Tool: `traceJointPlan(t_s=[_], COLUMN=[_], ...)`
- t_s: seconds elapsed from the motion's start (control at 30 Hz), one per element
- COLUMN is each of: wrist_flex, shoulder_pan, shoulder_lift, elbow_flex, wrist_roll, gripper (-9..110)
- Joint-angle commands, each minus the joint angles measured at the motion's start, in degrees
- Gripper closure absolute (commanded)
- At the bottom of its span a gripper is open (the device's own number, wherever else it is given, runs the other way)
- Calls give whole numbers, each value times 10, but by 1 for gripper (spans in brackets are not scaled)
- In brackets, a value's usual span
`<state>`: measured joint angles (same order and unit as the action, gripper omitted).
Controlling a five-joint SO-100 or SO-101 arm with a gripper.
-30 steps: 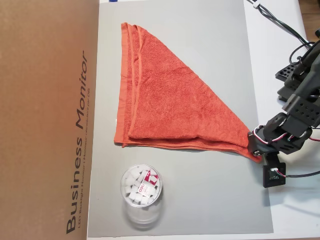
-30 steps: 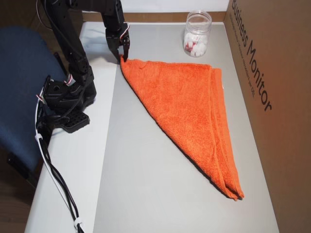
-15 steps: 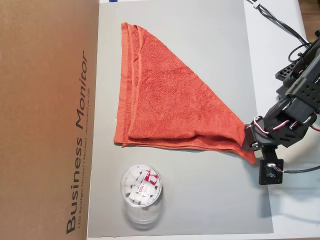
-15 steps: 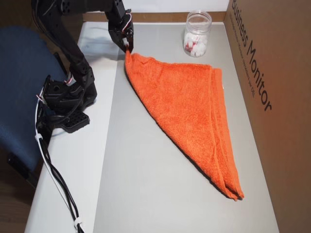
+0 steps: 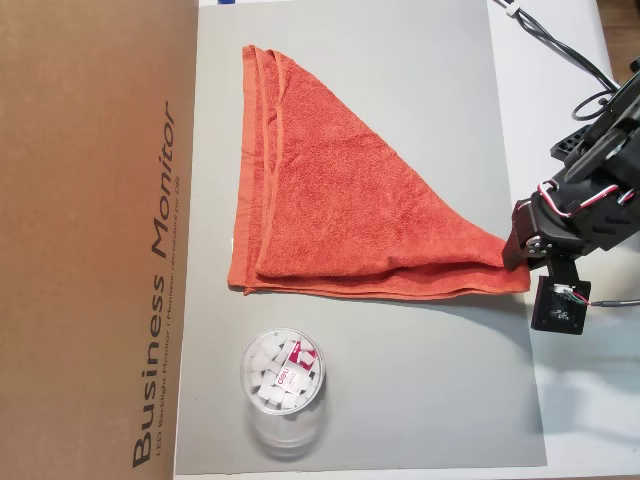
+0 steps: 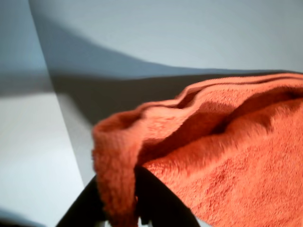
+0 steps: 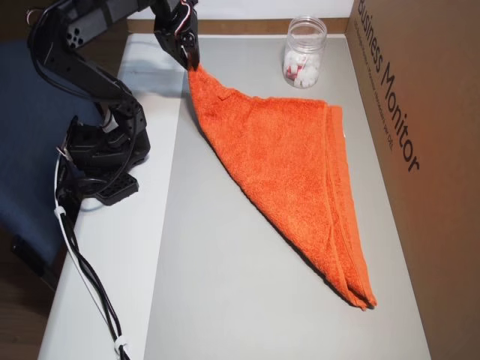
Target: Fold the blanket.
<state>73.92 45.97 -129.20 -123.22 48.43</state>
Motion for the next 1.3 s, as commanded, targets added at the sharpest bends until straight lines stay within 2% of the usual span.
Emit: traceJointPlan(t_s=[0.0, 0.33, 0.57, 0.97, 1.27], wrist_flex=[25, 19, 23, -43, -118], shoulder_pan=[11, 4, -7, -198, -246], shoulder_lift=[-48, -142, -165, -163, -143], elbow_flex=[11, 20, 56, 77, 118], wrist_roll=[10, 11, 80, 82, 87], gripper=[102, 102, 102, 102, 102])
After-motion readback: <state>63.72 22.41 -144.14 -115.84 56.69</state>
